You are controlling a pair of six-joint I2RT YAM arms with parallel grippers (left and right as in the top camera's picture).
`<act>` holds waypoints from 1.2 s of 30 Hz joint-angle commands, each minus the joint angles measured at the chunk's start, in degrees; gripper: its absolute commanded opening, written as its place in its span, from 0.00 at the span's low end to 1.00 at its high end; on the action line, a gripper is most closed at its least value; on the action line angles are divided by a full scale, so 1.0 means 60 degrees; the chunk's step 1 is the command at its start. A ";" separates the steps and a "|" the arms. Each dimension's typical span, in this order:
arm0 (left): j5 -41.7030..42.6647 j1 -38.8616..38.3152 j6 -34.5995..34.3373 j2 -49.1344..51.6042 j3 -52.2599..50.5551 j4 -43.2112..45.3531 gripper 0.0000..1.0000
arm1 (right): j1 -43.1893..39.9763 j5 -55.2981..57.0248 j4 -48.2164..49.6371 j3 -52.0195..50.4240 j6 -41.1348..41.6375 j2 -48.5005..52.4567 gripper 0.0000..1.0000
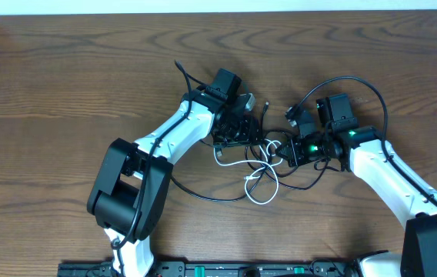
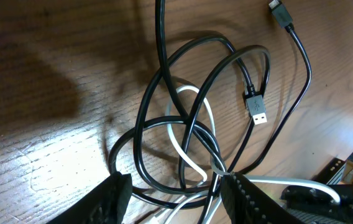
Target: Untangle cables
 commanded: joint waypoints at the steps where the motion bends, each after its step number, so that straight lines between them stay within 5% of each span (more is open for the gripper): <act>1: 0.0127 -0.0022 0.0055 0.0171 -0.0120 0.0047 0.51 | -0.0018 -0.0138 -0.0004 0.0200 -0.0149 -0.0178 0.01; 12: 0.0164 -0.0131 0.0018 0.0940 -0.0182 0.0051 0.50 | -0.0018 -0.0135 -0.0036 0.0200 -0.0149 -0.0178 0.01; 20: 0.0160 -0.0055 0.0069 0.0951 -0.0153 0.0120 0.08 | -0.0022 -0.0127 -0.0058 0.0200 -0.0149 -0.0178 0.01; 26: 0.0164 0.0652 0.0149 0.0820 -0.0153 -0.0208 0.07 | -0.0117 0.0044 -0.0073 0.0200 -0.0153 -0.0215 0.01; 36: 0.0153 0.2098 0.1694 -0.0248 -0.0153 -0.1450 0.08 | -0.2324 0.5650 -0.1191 0.0204 0.2616 -0.1129 0.01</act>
